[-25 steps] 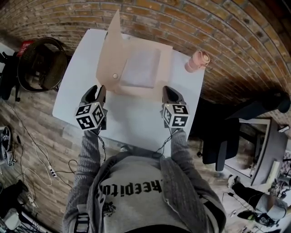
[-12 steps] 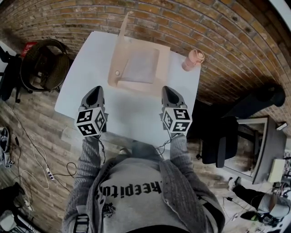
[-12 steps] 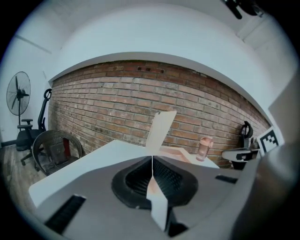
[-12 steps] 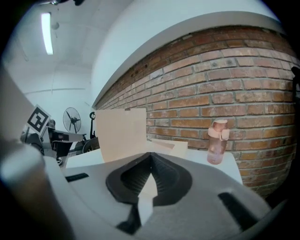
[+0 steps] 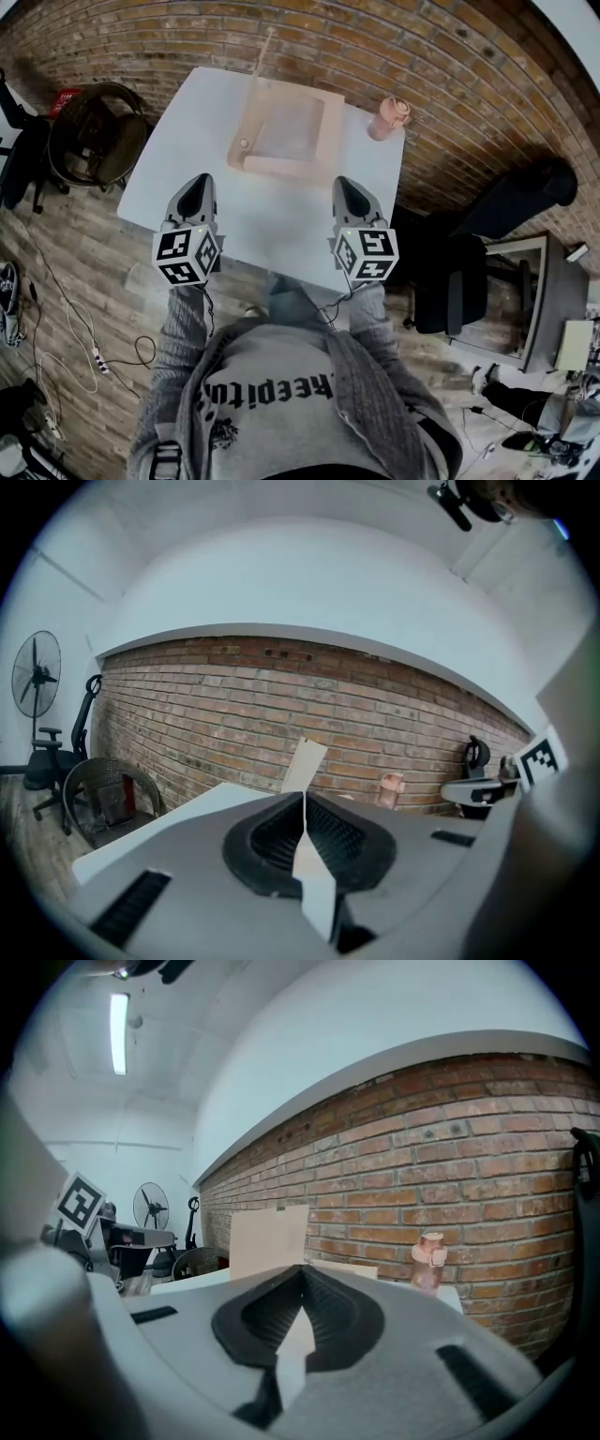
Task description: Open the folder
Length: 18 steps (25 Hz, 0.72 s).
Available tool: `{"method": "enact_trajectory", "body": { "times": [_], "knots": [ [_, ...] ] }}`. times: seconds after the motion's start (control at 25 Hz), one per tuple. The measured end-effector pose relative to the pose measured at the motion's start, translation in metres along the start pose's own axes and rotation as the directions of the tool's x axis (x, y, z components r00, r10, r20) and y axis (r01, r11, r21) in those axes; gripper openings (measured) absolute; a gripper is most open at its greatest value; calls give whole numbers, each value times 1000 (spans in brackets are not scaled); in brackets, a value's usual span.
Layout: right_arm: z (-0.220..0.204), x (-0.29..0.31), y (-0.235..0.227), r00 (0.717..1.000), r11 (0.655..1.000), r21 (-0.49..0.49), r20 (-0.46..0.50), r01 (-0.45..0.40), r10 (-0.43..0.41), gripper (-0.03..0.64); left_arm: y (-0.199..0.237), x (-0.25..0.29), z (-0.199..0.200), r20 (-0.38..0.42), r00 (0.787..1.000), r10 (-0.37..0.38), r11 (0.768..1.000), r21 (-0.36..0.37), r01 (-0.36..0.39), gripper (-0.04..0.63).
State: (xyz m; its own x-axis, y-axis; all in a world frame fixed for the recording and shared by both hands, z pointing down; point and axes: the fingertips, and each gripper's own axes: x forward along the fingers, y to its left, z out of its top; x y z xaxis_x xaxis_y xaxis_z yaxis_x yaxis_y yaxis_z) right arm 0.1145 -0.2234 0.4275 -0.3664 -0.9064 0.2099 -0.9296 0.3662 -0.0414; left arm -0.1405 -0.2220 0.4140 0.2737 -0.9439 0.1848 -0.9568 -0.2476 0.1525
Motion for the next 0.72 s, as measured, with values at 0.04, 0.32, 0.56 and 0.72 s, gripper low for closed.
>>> {"method": "enact_trajectory", "body": {
  "times": [0.04,0.32,0.56,0.72],
  "knots": [
    [3,-5,2,1000,1000,-2,9,1,-1,5,-2,-4,3,11,1000,-1,1000,3,1,14],
    [25,-35,17,997,1000,-23,73,11,-9,5,-11,-35,24,82,997,-11,1000,27,9,14],
    [43,-51,28,993,999,-40,117,24,-19,5,-13,-55,40,127,992,-16,999,33,12,14],
    [50,-64,36,989,998,-44,147,35,-28,3,-12,-70,45,148,989,-18,999,43,11,14]
  ]
}}
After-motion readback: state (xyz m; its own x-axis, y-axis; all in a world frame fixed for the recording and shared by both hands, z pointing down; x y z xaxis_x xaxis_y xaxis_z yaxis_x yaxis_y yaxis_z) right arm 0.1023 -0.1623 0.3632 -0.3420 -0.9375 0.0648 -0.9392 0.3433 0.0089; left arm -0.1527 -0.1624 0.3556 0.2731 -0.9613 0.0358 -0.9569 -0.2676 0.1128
